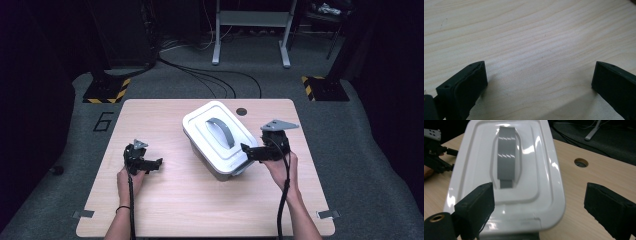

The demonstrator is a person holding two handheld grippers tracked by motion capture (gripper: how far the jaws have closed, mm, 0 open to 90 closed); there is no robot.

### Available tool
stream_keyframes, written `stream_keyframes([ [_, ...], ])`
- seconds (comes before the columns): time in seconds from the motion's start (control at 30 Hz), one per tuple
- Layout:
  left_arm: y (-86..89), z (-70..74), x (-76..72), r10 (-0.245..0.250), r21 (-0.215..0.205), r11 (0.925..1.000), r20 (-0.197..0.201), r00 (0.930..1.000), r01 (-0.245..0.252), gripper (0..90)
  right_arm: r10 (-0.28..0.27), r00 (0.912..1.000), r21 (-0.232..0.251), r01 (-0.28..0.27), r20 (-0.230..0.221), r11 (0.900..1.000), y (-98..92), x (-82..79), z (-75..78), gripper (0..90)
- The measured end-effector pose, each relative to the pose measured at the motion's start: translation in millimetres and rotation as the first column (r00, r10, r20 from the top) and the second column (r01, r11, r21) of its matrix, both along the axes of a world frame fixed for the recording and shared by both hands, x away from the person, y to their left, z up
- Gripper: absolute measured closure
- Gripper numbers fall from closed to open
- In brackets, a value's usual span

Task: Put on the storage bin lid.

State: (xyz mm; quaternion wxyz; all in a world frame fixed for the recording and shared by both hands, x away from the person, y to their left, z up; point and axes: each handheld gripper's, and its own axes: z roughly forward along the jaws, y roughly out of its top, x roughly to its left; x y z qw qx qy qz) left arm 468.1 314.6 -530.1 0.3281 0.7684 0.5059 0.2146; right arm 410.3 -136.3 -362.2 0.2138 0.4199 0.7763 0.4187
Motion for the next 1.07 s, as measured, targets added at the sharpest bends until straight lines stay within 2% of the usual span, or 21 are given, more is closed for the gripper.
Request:
stream_keyframes([
  [0.13,0.0,0.0,0.0,0.0,0.0,1.0,0.0,1.0,0.0,0.0,-0.03,0.9995,-0.004,0.03,-0.013,1.0,-20.9,-11.3,-16.5,5.4],
  [0.23,-0.1,0.0,0.0,0.001,0.0,1.0,0.0,1.0,-0.001,0.0,-0.061,0.9977,-0.014,0.061,-0.028,0.998,-37.5,-20.9,-34.4,3.9],
  [0.37,-0.2,-0.1,-0.1,0.001,-0.002,1.0,0.0,1.0,-0.001,0.0,-0.101,0.993,-0.008,0.101,-0.062,0.995,-57.0,-30.9,-65.1,3.1],
  [0.4,-0.4,-0.2,-0.2,0.004,-0.005,1.0,0.0,1.0,-0.004,0.0,-0.096,0.9932,-0.004,0.095,-0.066,0.995,-62.2,-32.7,-74.9,3.7],
  [0.47,-0.4,-0.1,-0.2,0.004,-0.003,1.0,0.0,1.0,-0.004,0.0,-0.112,0.9888,-0.015,0.112,-0.098,0.994,-70.4,-34.4,-93.9,1.9],
  [0.57,-0.2,-0.1,-0.2,0.003,-0.001,1.0,0.001,1.0,-0.003,0.0,-0.134,0.9766,-0.032,0.13,-0.168,0.991,-82.4,-36.5,-127.9,0.3],
  [0.63,-0.4,-0.1,-0.3,0.004,-0.003,1.0,0.0,1.0,-0.004,0.0,-0.153,0.9699,-0.054,0.146,-0.189,0.988,-88.1,-38.0,-144.4,0.0],
  [0.7,-0.4,-0.1,-0.3,0.005,-0.002,1.0,0.001,1.0,-0.005,0.0,-0.166,0.9669,-0.075,0.154,-0.194,0.985,-92.3,-38.7,-156.9,0.0],
  [0.73,-0.2,-0.1,-0.2,0.003,-0.001,1.0,0.001,1.0,-0.003,0.0,-0.18,0.9631,-0.073,0.168,-0.2,0.983,-93.0,-39.5,-161.9,0.0],
  [0.77,-0.4,-0.1,-0.3,0.005,-0.002,1.0,0.001,1.0,-0.005,0.0,-0.187,0.9672,-0.074,0.177,-0.172,0.981,-94.1,-41.3,-164.1,0.0],
  [0.83,-0.4,-0.1,-0.3,0.005,-0.001,1.0,0.001,1.0,-0.005,0.0,-0.187,0.9694,-0.086,0.175,-0.16,0.981,-94.6,-41.8,-164.6,0.0],
  [0.87,-0.4,-0.1,-0.4,0.005,-0.001,1.0,0.001,1.0,-0.005,0.0,-0.192,0.9683,-0.084,0.181,-0.16,0.98,-93.3,-41.6,-165.0,0.0],
  [0.93,-0.3,-0.1,-0.6,0.006,-0.001,1.0,0.002,1.0,-0.006,0.0,-0.205,0.9691,-0.121,0.189,-0.137,0.974,-89.5,-41.9,-167.0,0.0],
  [0.97,-0.1,0.1,-0.8,0.004,0.001,1.0,0.0,1.0,-0.004,0.0,-0.21,0.9689,-0.117,0.195,-0.131,0.974,-88.3,-41.9,-167.1,0.0],
  [1.07,-0.1,0.1,-1.3,0.004,0.001,1.0,-0.001,1.0,-0.004,0.0,-0.213,0.9674,-0.114,0.199,-0.136,0.973,-88.1,-42.3,-167.0,0.0],
])
